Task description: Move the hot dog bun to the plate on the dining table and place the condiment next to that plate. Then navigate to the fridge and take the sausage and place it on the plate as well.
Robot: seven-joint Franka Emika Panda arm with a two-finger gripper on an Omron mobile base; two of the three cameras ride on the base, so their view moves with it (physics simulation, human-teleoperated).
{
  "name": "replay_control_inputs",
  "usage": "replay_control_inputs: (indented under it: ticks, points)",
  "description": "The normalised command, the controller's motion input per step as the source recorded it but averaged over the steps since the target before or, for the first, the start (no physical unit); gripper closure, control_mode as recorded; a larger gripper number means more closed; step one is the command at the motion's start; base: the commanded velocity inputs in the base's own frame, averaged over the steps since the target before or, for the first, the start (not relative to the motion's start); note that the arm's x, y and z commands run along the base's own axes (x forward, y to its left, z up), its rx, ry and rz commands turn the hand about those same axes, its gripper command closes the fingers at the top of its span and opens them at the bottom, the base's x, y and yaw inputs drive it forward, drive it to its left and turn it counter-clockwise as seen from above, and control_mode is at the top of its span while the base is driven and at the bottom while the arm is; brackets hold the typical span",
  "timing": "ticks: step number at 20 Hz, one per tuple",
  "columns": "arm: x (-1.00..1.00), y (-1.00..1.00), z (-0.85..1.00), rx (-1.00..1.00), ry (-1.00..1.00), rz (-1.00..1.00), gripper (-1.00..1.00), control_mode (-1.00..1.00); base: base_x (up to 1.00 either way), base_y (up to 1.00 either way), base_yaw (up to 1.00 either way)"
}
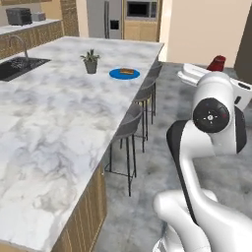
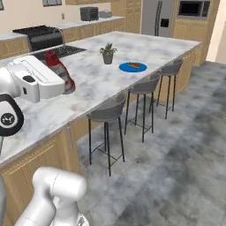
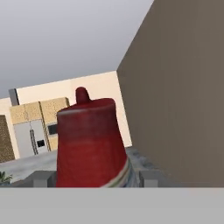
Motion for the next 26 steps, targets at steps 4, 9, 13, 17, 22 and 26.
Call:
replay_control_inputs:
  ticks: [4,9,13,17,22,26]
  points:
    - [0.00,0.00,0.00,0.00,0.00,0.00,1.00,1.00,0.77,-0.79,0.34]
    - [0.00,0.00,0.00,0.00,0.00,0.00,1.00,1.00,0.73,-0.82,0.33]
    - [0.00,0.00,0.00,0.00,0.00,0.00,1.00,1.00,0.70,-0.84,0.33]
    - [0.00,0.00,0.00,0.00,0.00,0.00,1.00,1.00,0.66,-0.87,0.32]
    - [0.00,0.00,0.00,0.00,0.00,0.00,1.00,1.00,0.64,-0.88,0.32]
    - [0.00,0.00,0.00,0.00,0.00,0.00,1.00,1.00,0.62,-0.89,0.32]
